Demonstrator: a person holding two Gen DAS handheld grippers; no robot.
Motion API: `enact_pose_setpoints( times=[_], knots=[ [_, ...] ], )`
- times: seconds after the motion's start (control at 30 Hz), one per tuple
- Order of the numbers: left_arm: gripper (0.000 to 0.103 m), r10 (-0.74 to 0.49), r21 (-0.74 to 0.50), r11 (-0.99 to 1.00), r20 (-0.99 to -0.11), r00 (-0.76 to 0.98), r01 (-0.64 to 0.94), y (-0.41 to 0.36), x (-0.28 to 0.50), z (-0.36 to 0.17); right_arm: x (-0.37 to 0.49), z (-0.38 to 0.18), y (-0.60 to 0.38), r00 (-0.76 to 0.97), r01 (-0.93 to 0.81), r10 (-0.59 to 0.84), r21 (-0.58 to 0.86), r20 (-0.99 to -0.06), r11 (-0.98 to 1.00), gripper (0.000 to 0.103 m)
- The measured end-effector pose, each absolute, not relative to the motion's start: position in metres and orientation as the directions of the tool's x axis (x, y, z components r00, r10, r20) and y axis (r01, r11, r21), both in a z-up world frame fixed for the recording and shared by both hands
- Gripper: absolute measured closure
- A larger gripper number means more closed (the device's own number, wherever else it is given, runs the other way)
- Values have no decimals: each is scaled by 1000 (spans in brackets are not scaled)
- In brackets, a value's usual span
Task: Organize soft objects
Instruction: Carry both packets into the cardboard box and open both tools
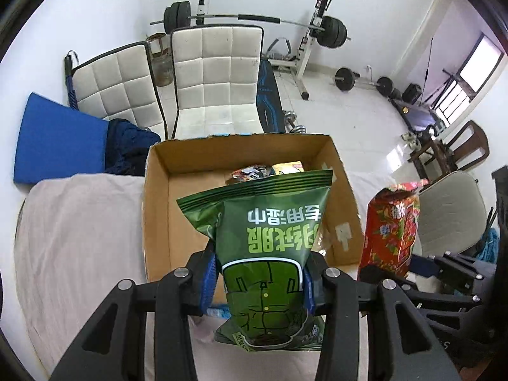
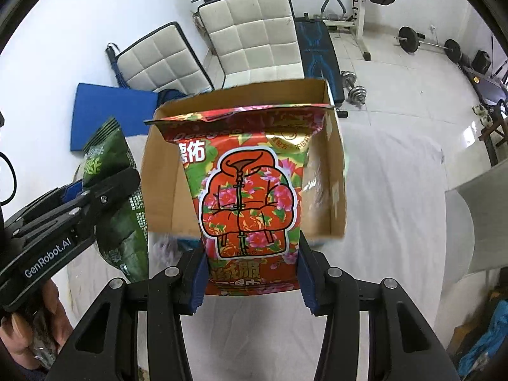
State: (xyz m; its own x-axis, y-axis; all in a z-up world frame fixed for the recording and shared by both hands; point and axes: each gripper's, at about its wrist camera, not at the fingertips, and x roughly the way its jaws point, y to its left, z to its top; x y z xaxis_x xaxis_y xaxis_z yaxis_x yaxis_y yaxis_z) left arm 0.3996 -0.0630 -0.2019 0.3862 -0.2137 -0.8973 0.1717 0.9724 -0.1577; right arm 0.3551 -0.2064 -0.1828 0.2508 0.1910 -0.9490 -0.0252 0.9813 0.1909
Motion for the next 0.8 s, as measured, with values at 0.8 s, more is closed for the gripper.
enact_pose_setpoints(
  times=[0.8],
  knots=[
    [64,-155,-153,988,-983,93,28,-28,535,-347,459,-362,-200,-13,-9,42,42,-999,999,53]
  ],
)
